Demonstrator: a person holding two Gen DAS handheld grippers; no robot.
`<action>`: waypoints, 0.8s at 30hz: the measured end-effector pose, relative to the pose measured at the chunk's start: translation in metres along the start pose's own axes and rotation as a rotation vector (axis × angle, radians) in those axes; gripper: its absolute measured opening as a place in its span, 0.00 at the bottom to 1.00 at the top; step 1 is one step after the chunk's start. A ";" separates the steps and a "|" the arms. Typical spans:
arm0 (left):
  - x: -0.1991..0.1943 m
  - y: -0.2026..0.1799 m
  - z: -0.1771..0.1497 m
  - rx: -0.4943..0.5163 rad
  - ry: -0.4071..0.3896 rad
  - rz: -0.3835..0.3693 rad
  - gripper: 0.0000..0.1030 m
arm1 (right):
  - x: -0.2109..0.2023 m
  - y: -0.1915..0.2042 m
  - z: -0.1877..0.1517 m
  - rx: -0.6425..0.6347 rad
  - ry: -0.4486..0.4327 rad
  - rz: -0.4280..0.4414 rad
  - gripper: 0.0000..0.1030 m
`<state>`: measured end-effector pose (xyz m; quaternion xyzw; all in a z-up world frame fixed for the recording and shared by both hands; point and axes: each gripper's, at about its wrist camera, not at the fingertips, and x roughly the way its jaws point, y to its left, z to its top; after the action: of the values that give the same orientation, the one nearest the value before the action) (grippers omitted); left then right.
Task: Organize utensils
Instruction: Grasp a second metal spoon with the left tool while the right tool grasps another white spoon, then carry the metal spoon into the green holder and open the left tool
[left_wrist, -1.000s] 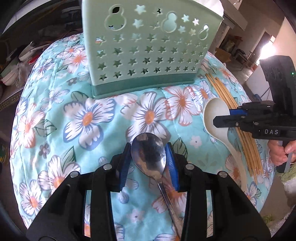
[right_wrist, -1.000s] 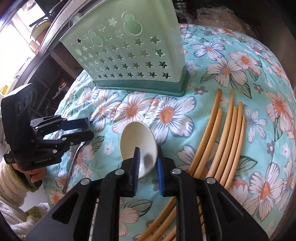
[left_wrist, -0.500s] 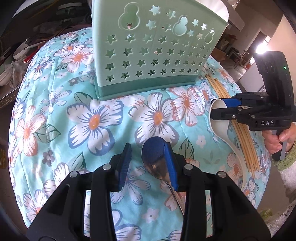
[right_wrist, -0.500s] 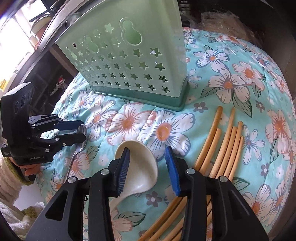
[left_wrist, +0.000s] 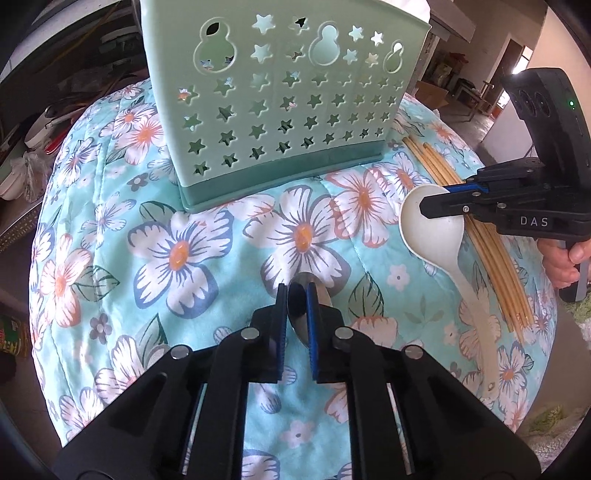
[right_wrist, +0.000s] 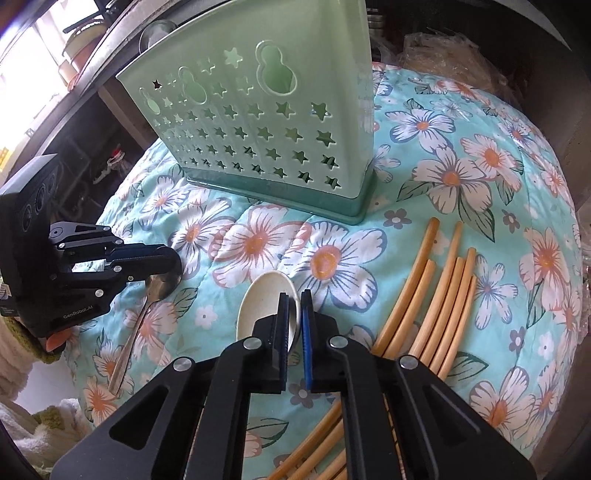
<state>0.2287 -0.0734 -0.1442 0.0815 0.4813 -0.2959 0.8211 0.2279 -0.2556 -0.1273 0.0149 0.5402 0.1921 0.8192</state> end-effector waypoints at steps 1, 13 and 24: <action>-0.001 -0.001 0.000 -0.003 -0.001 0.004 0.07 | -0.003 0.001 0.000 -0.001 -0.004 -0.005 0.06; -0.035 -0.001 -0.008 -0.059 -0.059 0.053 0.02 | -0.068 0.006 -0.007 -0.002 -0.152 -0.087 0.06; -0.118 -0.001 0.008 -0.070 -0.253 0.115 0.01 | -0.146 0.018 0.000 -0.002 -0.374 -0.200 0.05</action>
<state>0.1915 -0.0294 -0.0410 0.0422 0.3785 -0.2395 0.8931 0.1718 -0.2870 0.0054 -0.0040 0.3772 0.1041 0.9203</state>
